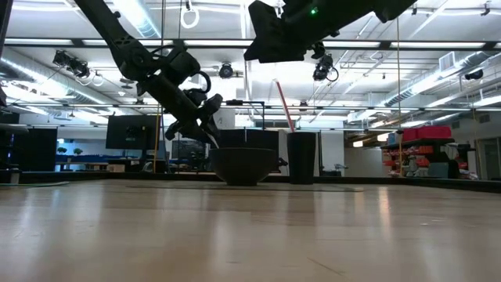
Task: Pick & Place Utensil
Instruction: Put the black spoon into the black bowl, then put the blue fork into the black bowl
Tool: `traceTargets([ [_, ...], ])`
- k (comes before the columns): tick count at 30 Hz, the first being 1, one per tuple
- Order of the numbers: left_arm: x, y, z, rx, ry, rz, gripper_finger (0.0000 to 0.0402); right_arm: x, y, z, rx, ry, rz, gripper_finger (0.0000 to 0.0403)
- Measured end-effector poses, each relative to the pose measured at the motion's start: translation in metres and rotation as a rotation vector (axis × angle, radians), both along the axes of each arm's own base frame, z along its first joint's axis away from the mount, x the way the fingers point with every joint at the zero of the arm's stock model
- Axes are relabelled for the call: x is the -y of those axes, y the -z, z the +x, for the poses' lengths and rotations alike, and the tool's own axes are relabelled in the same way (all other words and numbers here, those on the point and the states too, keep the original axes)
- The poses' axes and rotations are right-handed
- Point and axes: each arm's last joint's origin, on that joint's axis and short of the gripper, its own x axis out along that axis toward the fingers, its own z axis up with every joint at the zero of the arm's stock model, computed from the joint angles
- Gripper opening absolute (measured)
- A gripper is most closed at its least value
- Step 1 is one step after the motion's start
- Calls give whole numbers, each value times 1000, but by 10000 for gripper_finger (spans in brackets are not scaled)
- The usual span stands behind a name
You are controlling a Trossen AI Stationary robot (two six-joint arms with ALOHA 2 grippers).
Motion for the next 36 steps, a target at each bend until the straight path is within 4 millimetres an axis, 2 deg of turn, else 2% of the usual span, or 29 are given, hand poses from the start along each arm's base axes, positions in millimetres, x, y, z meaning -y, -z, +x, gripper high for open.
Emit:
traceTargets([
  [8,3,1,-4,-70,26,-6,163,0,0,0,-1,0,-1,201],
  [16,19,-17,-24,-186,56,-53,168,0,1,0,-9,1,-2,201],
  [20,45,-29,-43,-325,108,-139,168,0,2,0,-21,1,-4,201],
  [26,100,-42,-70,-518,183,-317,167,4,3,0,-38,12,-8,201],
  [32,146,-38,-82,-745,170,-427,167,5,3,0,-39,-13,2,201],
  [36,169,-36,-84,-810,181,-517,167,5,4,0,-45,-16,2,201],
])
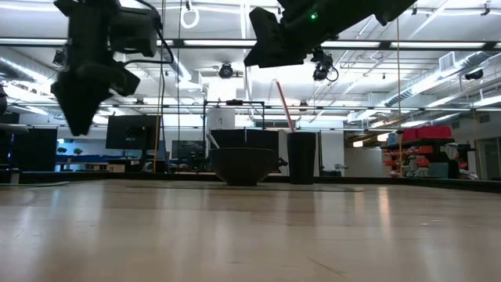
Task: Pick & Place Utensil
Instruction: Put the blue fork into the black bowl
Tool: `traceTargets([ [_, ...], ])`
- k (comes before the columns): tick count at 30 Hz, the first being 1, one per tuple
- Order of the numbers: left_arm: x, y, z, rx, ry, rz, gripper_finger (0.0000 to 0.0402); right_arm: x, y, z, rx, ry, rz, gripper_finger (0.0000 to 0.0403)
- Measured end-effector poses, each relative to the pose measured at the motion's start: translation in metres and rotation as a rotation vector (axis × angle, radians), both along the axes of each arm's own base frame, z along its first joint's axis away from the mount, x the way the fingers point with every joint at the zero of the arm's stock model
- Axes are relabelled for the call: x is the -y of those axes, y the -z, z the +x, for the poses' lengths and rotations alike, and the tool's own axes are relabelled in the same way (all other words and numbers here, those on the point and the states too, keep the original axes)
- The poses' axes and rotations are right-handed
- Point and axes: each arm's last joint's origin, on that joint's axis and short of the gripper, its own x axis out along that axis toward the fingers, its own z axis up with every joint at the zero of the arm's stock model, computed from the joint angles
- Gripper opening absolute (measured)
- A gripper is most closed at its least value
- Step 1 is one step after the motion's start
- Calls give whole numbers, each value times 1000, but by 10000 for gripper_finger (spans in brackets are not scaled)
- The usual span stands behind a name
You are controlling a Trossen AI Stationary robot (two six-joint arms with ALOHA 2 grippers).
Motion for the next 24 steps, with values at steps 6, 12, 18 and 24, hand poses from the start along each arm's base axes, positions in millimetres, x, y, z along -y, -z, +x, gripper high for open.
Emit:
traceTargets([
  [6,24,14,-5,-70,2,-95,167,0,1,0,-10,0,-2,201],
  [12,37,54,-25,-159,9,-216,167,0,2,-1,-23,0,-4,201],
  [18,37,65,-23,-108,-33,-204,167,0,2,-1,-13,3,7,201],
  [24,38,78,-31,-146,-82,-207,167,0,2,-1,-4,6,17,201],
])
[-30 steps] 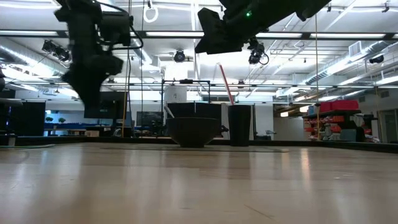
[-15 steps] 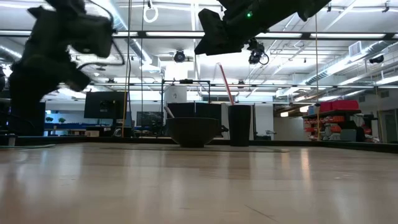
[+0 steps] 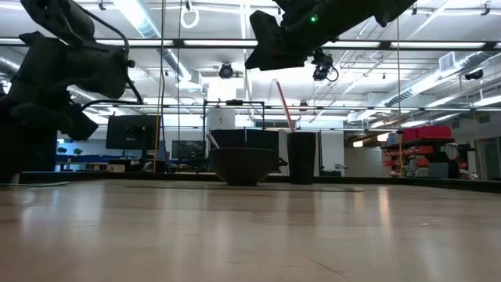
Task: Pick & Place Utensil
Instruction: Put the blue fork into the black bowl
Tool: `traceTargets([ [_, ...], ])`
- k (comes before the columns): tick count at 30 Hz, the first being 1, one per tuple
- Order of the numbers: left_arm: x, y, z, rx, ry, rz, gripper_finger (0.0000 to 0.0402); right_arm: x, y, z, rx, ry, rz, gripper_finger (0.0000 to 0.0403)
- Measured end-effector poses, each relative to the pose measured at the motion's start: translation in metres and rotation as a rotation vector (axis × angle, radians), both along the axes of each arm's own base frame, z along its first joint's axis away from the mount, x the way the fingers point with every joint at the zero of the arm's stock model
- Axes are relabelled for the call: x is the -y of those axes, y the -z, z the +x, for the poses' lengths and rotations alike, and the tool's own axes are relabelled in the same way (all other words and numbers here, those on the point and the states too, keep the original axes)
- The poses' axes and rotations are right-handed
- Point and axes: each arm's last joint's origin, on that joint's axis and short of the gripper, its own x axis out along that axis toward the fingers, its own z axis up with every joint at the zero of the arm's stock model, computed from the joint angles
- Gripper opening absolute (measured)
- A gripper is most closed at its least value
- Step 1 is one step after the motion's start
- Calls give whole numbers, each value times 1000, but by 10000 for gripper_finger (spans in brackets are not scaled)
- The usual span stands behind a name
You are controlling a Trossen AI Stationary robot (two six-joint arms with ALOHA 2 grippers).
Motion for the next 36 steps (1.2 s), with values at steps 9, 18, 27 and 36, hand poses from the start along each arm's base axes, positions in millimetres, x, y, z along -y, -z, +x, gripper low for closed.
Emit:
traceTargets([
  [9,3,13,-4,17,-43,-22,134,0,0,0,0,0,0,201],
  [18,5,11,1,44,-4,64,24,0,0,0,-3,0,-1,201],
  [27,6,-3,20,174,118,245,30,-20,-8,-13,-104,-20,-100,201],
  [36,5,-56,59,360,313,416,15,-42,-32,-38,-53,-44,-55,201],
])
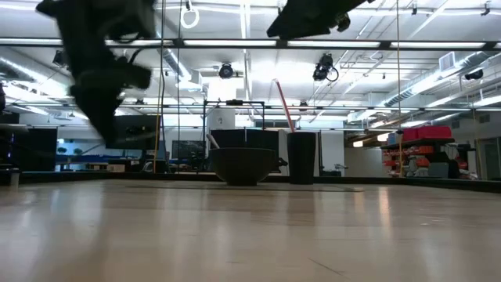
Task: Pick & Place Utensil
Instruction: Put the blue fork into the black bowl
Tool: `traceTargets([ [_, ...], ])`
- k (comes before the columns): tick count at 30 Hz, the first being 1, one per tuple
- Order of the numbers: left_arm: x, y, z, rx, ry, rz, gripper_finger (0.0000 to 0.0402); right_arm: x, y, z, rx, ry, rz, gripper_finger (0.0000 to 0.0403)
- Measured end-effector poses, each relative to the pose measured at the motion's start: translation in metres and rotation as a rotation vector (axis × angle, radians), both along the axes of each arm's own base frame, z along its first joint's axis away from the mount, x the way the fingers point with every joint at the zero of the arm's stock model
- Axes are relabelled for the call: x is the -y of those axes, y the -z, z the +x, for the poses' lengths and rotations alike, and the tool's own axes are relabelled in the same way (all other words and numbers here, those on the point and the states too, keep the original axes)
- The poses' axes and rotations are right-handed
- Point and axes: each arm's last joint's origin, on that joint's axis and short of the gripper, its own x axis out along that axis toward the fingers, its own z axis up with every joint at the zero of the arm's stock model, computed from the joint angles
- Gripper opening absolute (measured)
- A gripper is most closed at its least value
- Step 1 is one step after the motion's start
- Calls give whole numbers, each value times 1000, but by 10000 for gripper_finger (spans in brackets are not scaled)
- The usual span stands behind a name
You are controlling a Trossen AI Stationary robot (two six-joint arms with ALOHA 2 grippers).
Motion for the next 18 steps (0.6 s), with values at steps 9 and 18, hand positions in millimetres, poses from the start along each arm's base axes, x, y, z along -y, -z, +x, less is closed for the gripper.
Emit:
traceTargets([
  [9,-14,-51,56,426,229,274,11,-8,-3,-7,-21,-17,-18,201],
  [18,-67,-51,97,581,361,410,24,-32,-19,-30,24,52,-77,201],
])
